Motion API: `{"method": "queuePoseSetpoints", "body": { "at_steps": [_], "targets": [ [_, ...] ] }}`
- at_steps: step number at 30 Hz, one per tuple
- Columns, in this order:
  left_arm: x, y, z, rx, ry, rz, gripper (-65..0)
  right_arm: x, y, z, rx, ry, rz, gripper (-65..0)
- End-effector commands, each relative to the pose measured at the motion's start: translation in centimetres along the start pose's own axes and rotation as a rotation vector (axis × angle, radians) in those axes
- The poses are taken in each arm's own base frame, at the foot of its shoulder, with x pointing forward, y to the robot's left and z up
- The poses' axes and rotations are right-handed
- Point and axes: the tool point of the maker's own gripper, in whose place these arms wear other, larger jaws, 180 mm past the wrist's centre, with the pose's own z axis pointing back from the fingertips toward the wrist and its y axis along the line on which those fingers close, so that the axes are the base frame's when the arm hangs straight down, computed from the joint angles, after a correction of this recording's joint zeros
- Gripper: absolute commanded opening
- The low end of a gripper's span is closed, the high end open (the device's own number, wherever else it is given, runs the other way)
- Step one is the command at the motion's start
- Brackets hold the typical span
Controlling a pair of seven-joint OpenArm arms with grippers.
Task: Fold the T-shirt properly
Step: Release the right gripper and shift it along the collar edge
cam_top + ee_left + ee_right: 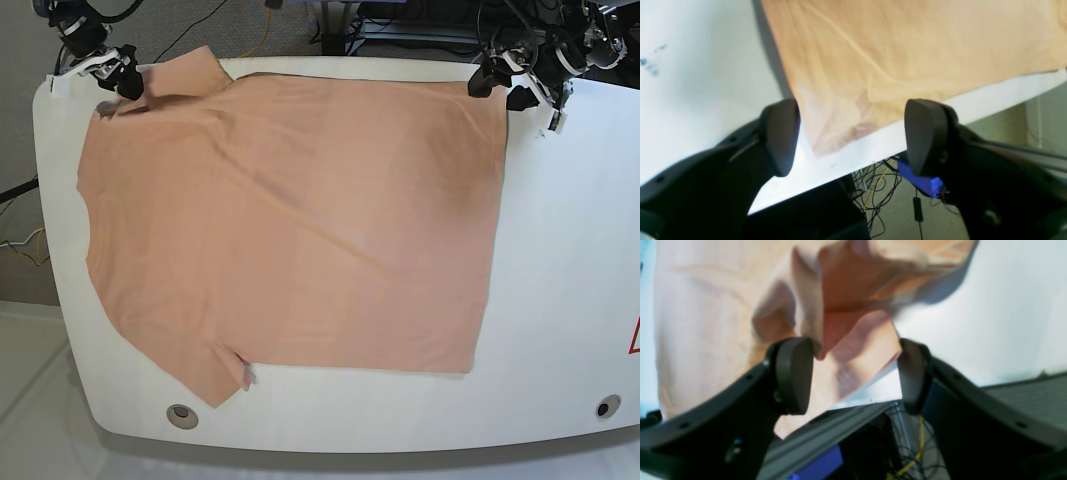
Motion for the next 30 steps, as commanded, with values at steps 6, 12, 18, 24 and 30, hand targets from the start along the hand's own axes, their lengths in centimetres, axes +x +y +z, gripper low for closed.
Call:
{"method": "queuePoseSetpoints", "body": {
  "at_steps": [6,12,18,24,30],
  "targets": [
    [-0.8,0.9,-0.1,0.034,0.047,0.013,-17.0,-0.5,0.2,0.5,-0.003,-0.007,-0.015,-24.6],
    [-0.3,0.9,-0.3,0.025,0.029,0.011,-16.3,-1.0,-0.3,1.6,-0.023,-0.001,-0.027,-24.4],
    [0.2,0.5,-0.2,0.014,0.013,-0.005,-16.7,-1.5,-0.1,1.5,-0.021,0.029,-0.012,-24.4],
    [0.5,0.4,0.0,0.006,0.002,-0.013,-16.6,-3.0,1.2,0.7,0.025,0.085,-0.006,-24.7],
    [0.5,0.3,-0.1,0.001,0.003,-0.018,-16.4,-4.4,3.1,-0.4,0.081,0.145,0.025,-26.3]
  ]
}}
